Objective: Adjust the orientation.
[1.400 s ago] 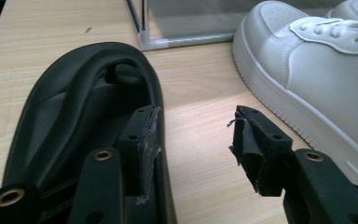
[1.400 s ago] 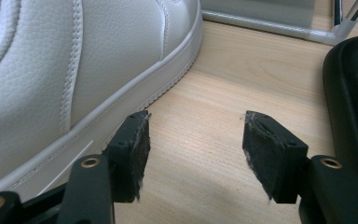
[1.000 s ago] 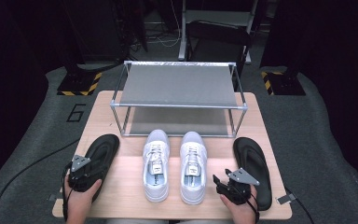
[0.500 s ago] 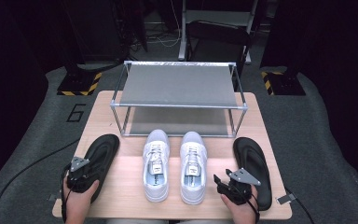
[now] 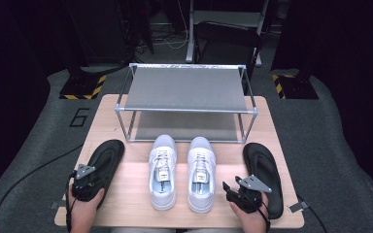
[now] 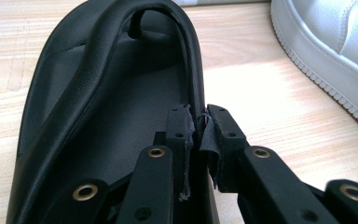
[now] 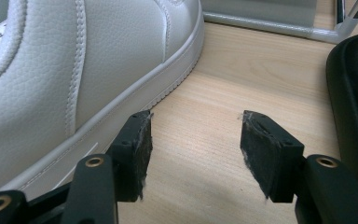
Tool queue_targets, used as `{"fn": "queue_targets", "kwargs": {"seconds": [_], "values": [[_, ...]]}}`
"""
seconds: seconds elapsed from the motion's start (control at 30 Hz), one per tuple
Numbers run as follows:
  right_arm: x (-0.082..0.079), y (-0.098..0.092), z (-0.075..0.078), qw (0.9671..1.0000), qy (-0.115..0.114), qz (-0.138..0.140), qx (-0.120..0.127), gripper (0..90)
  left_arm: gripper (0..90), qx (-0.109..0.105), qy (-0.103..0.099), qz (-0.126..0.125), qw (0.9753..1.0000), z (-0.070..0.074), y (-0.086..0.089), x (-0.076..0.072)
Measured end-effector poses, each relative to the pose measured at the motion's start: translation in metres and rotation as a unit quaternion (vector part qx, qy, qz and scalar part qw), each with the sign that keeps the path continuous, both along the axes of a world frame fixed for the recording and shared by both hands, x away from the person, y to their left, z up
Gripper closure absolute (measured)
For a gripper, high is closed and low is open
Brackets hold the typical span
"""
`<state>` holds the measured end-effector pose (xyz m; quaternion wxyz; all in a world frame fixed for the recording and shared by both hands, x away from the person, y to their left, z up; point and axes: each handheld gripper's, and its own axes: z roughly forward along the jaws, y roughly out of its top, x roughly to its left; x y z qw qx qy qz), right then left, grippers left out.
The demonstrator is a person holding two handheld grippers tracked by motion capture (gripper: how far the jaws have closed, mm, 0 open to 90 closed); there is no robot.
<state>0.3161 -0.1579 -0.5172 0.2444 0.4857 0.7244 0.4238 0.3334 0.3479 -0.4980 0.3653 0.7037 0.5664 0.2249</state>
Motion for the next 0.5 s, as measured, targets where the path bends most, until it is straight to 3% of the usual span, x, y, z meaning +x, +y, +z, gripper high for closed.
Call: {"fn": "queue_targets", "kwargs": {"seconds": [0.37,0.5], "values": [[0.0004,0.0006,-0.0009,1.0,0.003,0.0,0.004,43.2,82.4,0.001,-0.007,0.005,1.0,-0.0037,-0.0029,0.0013],[0.0006,0.0009,-0.0009,1.0,0.005,-0.001,0.002,43.2,83.1,0.007,-0.001,0.001,1.0,-0.002,-0.0035,0.0019]]}}
